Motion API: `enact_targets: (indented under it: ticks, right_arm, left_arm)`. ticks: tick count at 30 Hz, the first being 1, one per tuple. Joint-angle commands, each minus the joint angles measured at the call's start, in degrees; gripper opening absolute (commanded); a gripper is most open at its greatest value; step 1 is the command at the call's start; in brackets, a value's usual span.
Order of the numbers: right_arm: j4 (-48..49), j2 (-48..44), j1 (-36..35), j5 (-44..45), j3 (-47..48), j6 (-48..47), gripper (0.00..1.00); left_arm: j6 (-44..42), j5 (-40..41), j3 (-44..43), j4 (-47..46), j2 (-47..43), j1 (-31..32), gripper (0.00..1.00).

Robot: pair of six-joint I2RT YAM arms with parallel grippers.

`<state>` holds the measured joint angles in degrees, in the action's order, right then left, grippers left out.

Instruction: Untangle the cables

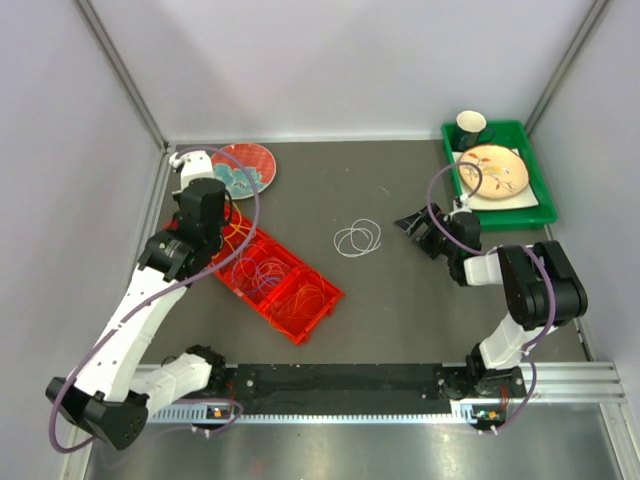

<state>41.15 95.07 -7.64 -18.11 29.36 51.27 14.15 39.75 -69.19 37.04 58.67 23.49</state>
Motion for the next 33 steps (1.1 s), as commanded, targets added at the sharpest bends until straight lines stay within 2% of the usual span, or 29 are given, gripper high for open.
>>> enact_targets:
  ticks: [1, 10, 15, 21, 26, 33]
  right_arm:
    - [2.71, 0.38, 0.69, -0.35, 0.17, 0.41, 0.99]
    - [2.71, 0.38, 0.61, -0.7, 0.17, 0.5, 0.99]
    - [2.8, 0.56, 0.61, -0.88, 0.25, 0.59, 0.99]
    - [2.98, 0.56, 0.7, -0.88, 0.17, 0.68, 0.99]
    - [3.59, 0.73, 0.96, -0.88, -0.18, 1.2, 0.99]
    - [4.03, 1.09, 1.14, -1.32, -0.1, 1.47, 0.99]
  left_arm:
    - [2.9, 1.21, 3.88, 1.2, -1.9, -0.28, 0.0]
    - [2.98, 6.13, 7.4, 2.51, 1.96, -0.46, 0.0]
    - [2.64, 4.55, 9.59, 0.41, 2.14, -0.81, 0.0]
    - [2.28, 2.97, 10.21, -0.91, 5.83, -2.3, 0.0]
    - [0.09, 2.44, 10.22, -5.48, 9.96, -3.97, 0.0]
    - [5.35, 2.97, 8.63, -8.91, 15.5, -6.96, 0.0]
